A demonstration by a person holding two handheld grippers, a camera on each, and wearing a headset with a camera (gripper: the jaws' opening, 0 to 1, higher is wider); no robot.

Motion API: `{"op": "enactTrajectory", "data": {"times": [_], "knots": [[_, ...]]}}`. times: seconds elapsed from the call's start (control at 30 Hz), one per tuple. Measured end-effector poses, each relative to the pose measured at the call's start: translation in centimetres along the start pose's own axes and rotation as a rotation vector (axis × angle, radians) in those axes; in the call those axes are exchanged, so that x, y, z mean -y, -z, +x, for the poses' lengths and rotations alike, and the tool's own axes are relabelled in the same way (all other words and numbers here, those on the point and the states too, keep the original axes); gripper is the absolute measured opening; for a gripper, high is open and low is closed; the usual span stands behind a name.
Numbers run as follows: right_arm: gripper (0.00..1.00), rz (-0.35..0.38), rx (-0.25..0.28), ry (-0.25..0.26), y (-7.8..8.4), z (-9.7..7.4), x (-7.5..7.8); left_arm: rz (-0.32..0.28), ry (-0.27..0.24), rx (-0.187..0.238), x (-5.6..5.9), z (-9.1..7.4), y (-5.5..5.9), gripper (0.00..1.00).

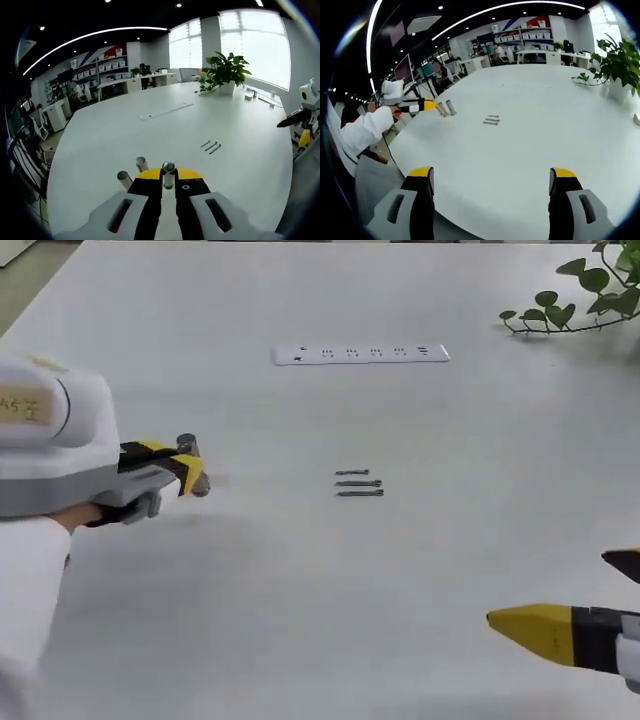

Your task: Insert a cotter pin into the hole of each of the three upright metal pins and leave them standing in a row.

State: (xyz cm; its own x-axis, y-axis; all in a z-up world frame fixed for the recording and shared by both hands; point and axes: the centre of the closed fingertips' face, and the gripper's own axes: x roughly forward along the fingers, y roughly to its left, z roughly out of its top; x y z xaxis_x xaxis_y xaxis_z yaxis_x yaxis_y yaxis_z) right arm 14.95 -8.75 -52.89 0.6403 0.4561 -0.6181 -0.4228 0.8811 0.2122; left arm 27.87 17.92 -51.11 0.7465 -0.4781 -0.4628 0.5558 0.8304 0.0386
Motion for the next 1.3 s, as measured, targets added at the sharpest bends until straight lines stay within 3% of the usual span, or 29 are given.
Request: {"op": "enactTrajectory", "data": {"times": [0.1, 0.17, 0.3, 0.43, 0.53, 0.63, 0.87, 1.03, 1.3], "knots": [[0.94, -0.003, 0.002, 0.000, -0.1, -0.1, -0.1, 0.036, 0.045, 0.018, 0.6, -0.6, -0.6, 0.05], [0.94, -0.005, 0.005, -0.001, -0.1, -0.1, -0.1, -0.004, 0.108, 0.045, 1.6, -0.9, -1.1, 0.05], [0.94, -0.009, 0.005, -0.002, -0.2, -0.2, -0.2, 0.035, 0.160, 0.078, 2.4, -1.4, -1.8, 0.05], [0.94, -0.012, 0.006, -0.002, -0.2, -0.3, -0.2, 0.123, 0.253, 0.119, 4.1, -2.0, -2.6, 0.05], [0.94, -0.012, 0.008, -0.002, -0.3, -0.3, -0.3, 0.171, 0.313, 0.131, 5.4, -2.2, -2.7, 0.05], [0.94, -0.012, 0.006, -0.002, -0.3, -0.3, -0.3, 0.152, 0.382, 0.144, 6.7, -2.3, -2.7, 0.05], [0.93, -0.013, -0.001, -0.006, -0.1, -0.4, -0.5, 0.219, 0.501, 0.166, 9.0, -2.5, -2.8, 0.05], [0.93, -0.013, -0.004, -0.008, 0.0, -0.4, -0.6, 0.235, 0.558, 0.154, 10.1, -2.6, -2.3, 0.05], [0.93, -0.018, -0.013, -0.016, 0.2, -0.3, -0.8, 0.290, 0.650, 0.100, 12.0, -2.1, -0.4, 0.05]]}}
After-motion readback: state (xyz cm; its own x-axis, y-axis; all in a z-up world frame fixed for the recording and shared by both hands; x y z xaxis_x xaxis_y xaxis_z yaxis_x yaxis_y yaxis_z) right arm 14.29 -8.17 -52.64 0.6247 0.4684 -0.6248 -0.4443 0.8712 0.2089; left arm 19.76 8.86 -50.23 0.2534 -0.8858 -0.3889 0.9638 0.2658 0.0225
